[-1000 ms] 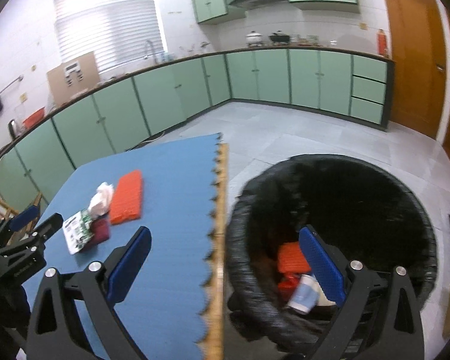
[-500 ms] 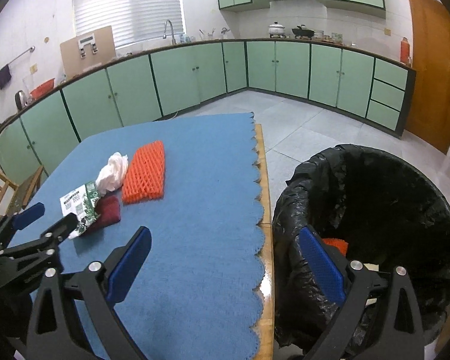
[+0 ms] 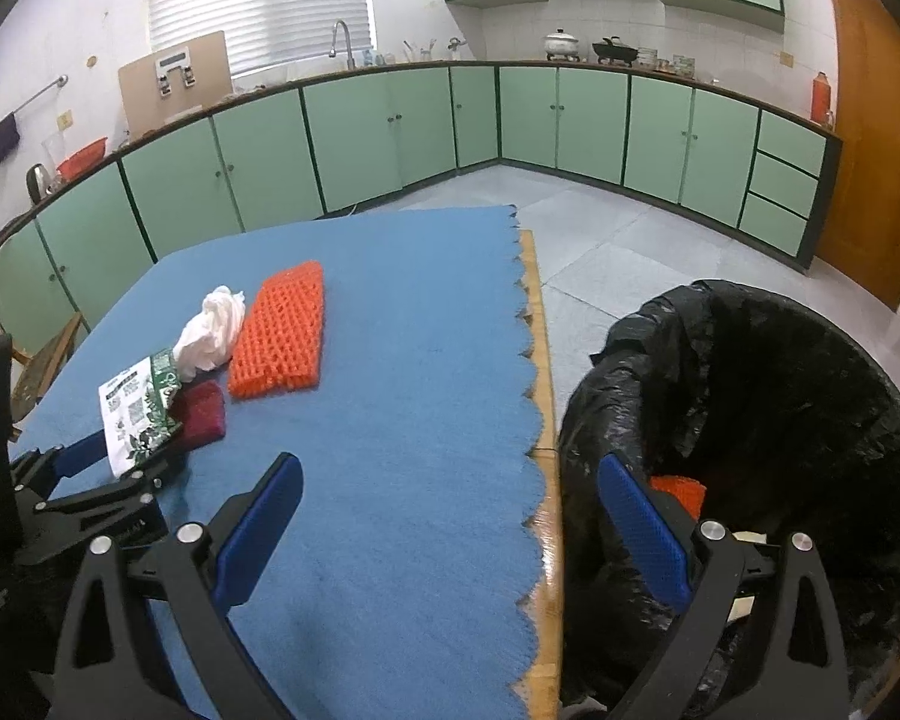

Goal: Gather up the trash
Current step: 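Move both tools back to the remaining trash on the mat, then grasp the green-white milk pouch with the left tool and lift it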

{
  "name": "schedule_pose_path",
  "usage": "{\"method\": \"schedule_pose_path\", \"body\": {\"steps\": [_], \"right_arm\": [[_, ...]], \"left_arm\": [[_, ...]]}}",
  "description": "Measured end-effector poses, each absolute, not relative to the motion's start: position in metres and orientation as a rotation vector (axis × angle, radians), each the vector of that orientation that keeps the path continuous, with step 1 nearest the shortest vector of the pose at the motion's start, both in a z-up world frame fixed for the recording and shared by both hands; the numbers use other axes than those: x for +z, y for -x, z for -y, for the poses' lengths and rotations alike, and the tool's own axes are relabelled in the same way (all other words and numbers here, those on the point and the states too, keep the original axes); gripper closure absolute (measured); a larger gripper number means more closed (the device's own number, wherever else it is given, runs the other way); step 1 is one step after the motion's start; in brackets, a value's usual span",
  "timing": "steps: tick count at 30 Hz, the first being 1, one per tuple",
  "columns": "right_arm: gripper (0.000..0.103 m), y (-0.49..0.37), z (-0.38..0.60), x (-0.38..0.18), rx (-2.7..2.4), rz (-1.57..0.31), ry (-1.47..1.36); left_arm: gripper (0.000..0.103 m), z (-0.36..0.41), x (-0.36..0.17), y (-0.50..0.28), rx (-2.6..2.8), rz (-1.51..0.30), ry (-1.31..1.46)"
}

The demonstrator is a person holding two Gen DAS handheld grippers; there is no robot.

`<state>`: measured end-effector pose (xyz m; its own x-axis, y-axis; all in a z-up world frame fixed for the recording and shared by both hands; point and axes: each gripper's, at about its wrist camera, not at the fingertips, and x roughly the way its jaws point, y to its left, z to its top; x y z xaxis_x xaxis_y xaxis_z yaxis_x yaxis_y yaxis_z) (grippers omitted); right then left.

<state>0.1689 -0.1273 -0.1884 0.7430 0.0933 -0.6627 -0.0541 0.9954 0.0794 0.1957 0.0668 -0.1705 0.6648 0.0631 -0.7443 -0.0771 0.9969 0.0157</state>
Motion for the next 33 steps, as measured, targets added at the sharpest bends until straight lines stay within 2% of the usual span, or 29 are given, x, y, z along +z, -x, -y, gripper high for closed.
{"method": "schedule_pose_path", "body": {"steps": [12,26,32,33], "right_arm": [[0.006,-0.179,0.095,-0.197,0.144,-0.748,-0.02],[0.006,-0.19,0.07,-0.203,0.175,-0.77,0.01],[0.006,-0.197,0.066,-0.208,0.175,-0.788,0.01],[0.007,-0.198,0.064,-0.208,0.178,-0.789,0.01]], "left_arm": [[0.026,-0.125,-0.155,-0.19,0.226,-0.818,0.03],[0.02,-0.138,-0.154,-0.196,0.199,-0.807,0.063],[0.02,-0.153,-0.156,-0.211,0.191,-0.794,0.083],[0.023,-0.153,-0.155,-0.213,0.187,-0.788,0.079]]}}
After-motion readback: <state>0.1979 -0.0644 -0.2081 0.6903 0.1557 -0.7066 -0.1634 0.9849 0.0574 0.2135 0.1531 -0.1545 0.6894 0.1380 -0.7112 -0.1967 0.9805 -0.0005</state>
